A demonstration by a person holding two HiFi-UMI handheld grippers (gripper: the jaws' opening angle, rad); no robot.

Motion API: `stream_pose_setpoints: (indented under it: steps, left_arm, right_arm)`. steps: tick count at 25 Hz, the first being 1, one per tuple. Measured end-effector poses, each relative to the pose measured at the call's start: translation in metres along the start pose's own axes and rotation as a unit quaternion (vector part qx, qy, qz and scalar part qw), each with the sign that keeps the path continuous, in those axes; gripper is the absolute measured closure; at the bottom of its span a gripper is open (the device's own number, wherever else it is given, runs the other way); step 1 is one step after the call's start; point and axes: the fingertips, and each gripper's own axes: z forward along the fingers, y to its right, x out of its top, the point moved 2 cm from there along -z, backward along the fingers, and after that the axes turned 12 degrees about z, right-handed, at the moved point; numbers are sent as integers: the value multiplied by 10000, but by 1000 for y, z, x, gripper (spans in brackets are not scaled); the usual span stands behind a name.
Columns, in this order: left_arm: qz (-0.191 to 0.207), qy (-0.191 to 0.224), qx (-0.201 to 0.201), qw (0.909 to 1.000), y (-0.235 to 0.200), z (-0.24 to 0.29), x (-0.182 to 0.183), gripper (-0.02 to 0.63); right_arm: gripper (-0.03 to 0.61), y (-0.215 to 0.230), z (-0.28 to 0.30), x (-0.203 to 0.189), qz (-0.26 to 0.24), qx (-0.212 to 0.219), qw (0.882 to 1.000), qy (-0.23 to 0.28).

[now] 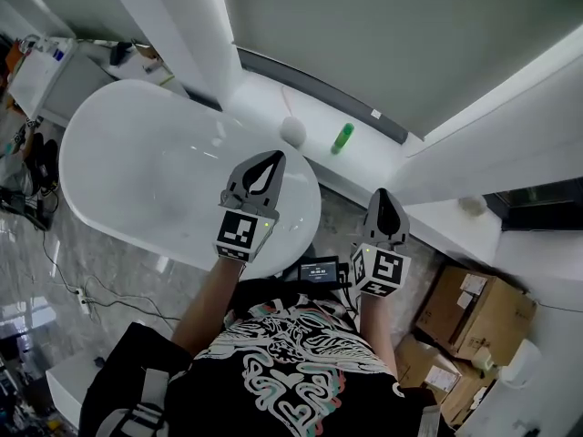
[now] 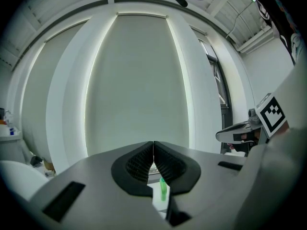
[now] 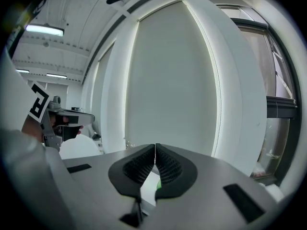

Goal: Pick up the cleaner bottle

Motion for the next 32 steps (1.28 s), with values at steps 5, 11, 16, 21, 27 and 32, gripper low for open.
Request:
stream_pose_setpoints:
  steps: [5,11,16,21,27,32]
  left_arm:
    - [-30,-69,-62,10000,-1,21,-11,597]
    - [-121,-285,-129,9994,2,42,-38,597]
    - [-168,-482,-181,9985,0,62,-61,597]
    - [-175,-568,-267,9979,-2,85,-79,597]
    - [-186,-734,-316,9966,-2,109,-101,597]
    - [-245,-837,-324,9957,-4,124,-123,597]
  right_arm:
    - [552,9,20,-6,37,-71,9999,-110]
    - [552,16,44,-22,32,-71,9997,-236]
    - [552,20,67,-36,49,-82,9992,-391]
    - [552,29,93,-50,88,-136,9986,-508]
    - [552,40,117,-69,34,-128,9975,-698]
    - [552,47,136,-87,25,-178,9966,-802]
